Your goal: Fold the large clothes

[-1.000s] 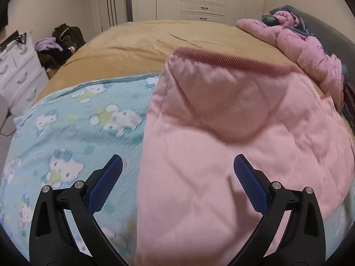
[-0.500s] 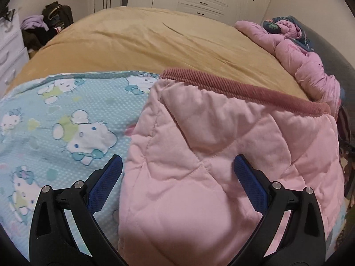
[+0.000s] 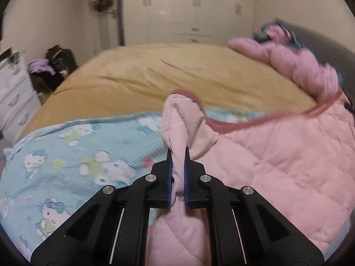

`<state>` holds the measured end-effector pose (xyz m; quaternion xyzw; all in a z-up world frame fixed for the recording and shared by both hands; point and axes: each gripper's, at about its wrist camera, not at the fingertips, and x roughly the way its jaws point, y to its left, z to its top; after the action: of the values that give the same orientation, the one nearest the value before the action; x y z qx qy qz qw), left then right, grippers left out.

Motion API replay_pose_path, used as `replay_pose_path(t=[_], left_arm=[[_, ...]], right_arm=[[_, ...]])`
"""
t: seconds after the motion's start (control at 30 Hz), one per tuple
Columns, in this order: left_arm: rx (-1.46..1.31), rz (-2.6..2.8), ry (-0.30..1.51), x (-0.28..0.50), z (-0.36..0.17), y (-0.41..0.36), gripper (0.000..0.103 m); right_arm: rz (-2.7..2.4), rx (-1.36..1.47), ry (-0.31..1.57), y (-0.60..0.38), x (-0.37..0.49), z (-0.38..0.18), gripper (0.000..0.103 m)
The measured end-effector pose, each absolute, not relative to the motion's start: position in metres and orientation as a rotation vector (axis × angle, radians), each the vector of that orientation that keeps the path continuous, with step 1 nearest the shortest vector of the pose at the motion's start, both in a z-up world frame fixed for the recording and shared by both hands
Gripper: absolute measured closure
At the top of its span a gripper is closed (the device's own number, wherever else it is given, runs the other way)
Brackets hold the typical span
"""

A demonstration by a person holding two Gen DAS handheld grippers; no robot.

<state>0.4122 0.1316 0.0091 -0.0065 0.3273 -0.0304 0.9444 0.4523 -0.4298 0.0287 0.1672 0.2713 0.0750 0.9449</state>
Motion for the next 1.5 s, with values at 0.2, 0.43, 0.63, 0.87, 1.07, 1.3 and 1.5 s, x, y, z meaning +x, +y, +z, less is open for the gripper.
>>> replay_pose_path(t=[0.2,0.43,0.63,0.87,1.07,1.3,1.5], left_arm=[[-0.055,0.002,0.715,0.433,-0.003,0.146,0.101],[-0.024,0.043,0.829,0.45,-0.051,0.139,0.098],[-0.024,0.048,0.842,0.45,-0.064,0.138,0.097],[0.009,0.074,0.843,0.447,-0.063,0.136,0.092],[0.017,0.103,0.845,0.441,-0.055,0.138,0.079],[0.028,0.109,0.813,0.419,-0.036,0.136,0.048],[0.025,0.086,0.774,0.387,-0.012,0.123,0.019]], right_arm=[[0.047,0.284,0.646,-0.416,0.494,0.004,0.085],[-0.06,0.247,0.838,-0.411,0.508,-0.076,0.082],[-0.089,0.188,0.885,-0.399,0.507,-0.097,0.078],[-0.123,0.204,0.912,-0.405,0.501,-0.096,0.055],[-0.102,0.293,0.899,-0.424,0.478,-0.082,0.027],[-0.009,0.232,0.778,-0.407,0.432,-0.038,0.015],[0.156,0.214,0.721,-0.37,0.388,-0.009,0.006]])
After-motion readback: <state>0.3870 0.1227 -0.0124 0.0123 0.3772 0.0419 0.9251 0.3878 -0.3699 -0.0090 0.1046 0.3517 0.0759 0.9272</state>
